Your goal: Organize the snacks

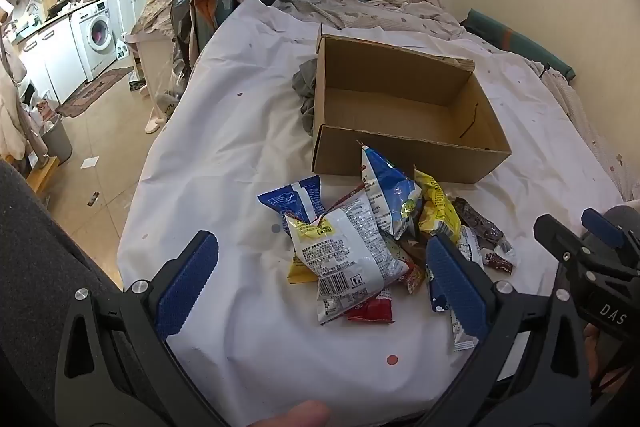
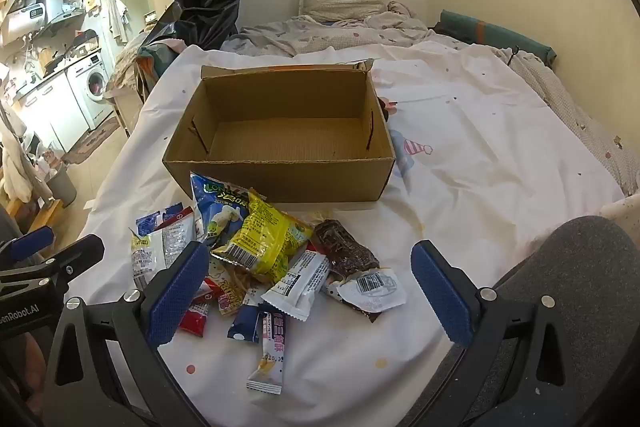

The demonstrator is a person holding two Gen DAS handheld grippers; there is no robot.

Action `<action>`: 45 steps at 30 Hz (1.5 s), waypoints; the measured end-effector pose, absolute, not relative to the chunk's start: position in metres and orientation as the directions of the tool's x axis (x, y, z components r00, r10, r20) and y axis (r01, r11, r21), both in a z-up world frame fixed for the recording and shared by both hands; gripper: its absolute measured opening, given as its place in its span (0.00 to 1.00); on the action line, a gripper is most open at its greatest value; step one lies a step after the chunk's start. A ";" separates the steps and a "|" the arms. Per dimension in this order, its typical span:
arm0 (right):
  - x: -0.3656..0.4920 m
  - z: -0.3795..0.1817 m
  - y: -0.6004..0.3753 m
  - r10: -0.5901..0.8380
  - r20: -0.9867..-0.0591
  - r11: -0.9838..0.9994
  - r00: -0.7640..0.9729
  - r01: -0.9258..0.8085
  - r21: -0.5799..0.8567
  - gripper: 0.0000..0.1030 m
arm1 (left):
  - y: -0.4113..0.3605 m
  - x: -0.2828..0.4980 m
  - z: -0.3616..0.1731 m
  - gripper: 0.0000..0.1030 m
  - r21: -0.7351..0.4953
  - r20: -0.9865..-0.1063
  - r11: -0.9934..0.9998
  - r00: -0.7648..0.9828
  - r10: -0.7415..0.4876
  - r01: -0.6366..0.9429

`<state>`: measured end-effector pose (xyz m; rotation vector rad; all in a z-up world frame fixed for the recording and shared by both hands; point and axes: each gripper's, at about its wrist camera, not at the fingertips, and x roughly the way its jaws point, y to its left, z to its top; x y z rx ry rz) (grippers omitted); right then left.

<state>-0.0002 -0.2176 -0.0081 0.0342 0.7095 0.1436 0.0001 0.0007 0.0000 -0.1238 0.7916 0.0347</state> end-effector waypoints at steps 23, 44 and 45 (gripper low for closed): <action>0.003 -0.011 -0.217 0.144 -0.657 0.989 0.740 -0.120 0.083 1.00 | -0.001 -0.002 -0.001 1.00 -0.074 -0.705 0.994 0.709 0.007 -0.084; 0.003 -0.010 -0.216 0.140 -0.659 0.990 0.739 -0.116 0.080 1.00 | -0.001 -0.001 -0.001 1.00 -0.070 -0.705 0.994 0.710 0.009 -0.082; 0.003 -0.011 -0.218 0.140 -0.660 0.990 0.738 -0.116 0.081 1.00 | -0.001 -0.001 -0.001 1.00 -0.070 -0.705 0.994 0.710 0.009 -0.082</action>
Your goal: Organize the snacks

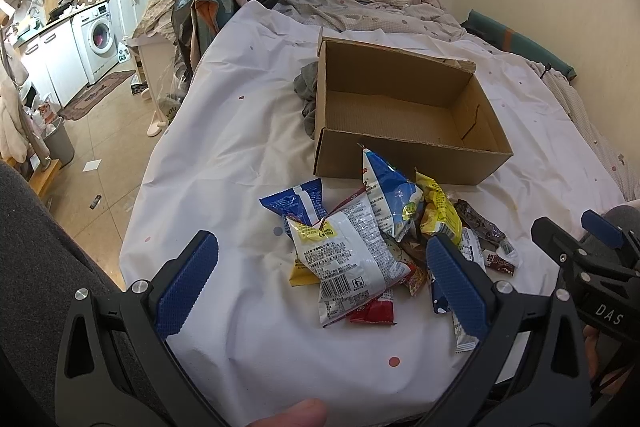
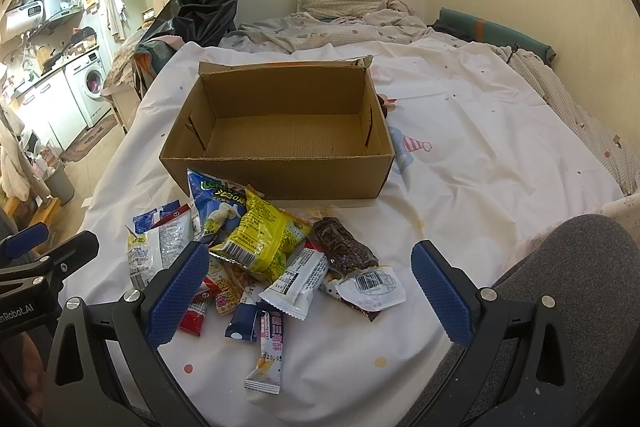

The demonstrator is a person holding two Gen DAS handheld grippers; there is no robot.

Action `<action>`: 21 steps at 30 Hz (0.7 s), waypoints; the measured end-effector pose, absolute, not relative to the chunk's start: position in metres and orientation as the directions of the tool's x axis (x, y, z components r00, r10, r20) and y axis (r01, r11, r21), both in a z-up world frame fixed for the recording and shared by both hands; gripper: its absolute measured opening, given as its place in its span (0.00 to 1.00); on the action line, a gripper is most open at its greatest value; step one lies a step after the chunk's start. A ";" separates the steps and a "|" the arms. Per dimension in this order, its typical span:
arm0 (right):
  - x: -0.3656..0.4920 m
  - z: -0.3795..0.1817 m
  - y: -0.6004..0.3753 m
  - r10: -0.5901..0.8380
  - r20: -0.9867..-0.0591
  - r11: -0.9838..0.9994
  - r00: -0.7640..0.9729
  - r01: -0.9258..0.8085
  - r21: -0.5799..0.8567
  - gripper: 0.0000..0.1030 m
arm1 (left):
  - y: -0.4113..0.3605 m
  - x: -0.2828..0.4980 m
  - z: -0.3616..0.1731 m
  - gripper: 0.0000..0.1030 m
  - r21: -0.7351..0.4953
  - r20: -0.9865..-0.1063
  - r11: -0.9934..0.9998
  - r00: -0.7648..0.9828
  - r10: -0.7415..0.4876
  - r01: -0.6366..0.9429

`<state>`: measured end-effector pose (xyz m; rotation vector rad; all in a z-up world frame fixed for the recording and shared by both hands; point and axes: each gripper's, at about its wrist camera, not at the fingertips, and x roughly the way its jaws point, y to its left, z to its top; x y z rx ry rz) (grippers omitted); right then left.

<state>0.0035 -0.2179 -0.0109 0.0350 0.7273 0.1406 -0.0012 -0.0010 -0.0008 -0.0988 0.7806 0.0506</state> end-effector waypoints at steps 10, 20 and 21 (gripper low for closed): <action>0.003 -0.012 -0.218 0.136 -0.661 0.991 0.738 -0.114 0.077 1.00 | -0.001 -0.001 -0.001 1.00 -0.070 -0.705 0.994 0.709 0.009 -0.083; 0.003 -0.011 -0.218 0.134 -0.658 0.991 0.741 -0.116 0.072 1.00 | 0.000 -0.001 0.000 1.00 -0.071 -0.703 0.994 0.711 0.009 -0.083; 0.003 -0.011 -0.218 0.134 -0.657 0.991 0.741 -0.116 0.072 1.00 | 0.000 -0.001 -0.001 1.00 -0.071 -0.703 0.994 0.711 0.009 -0.084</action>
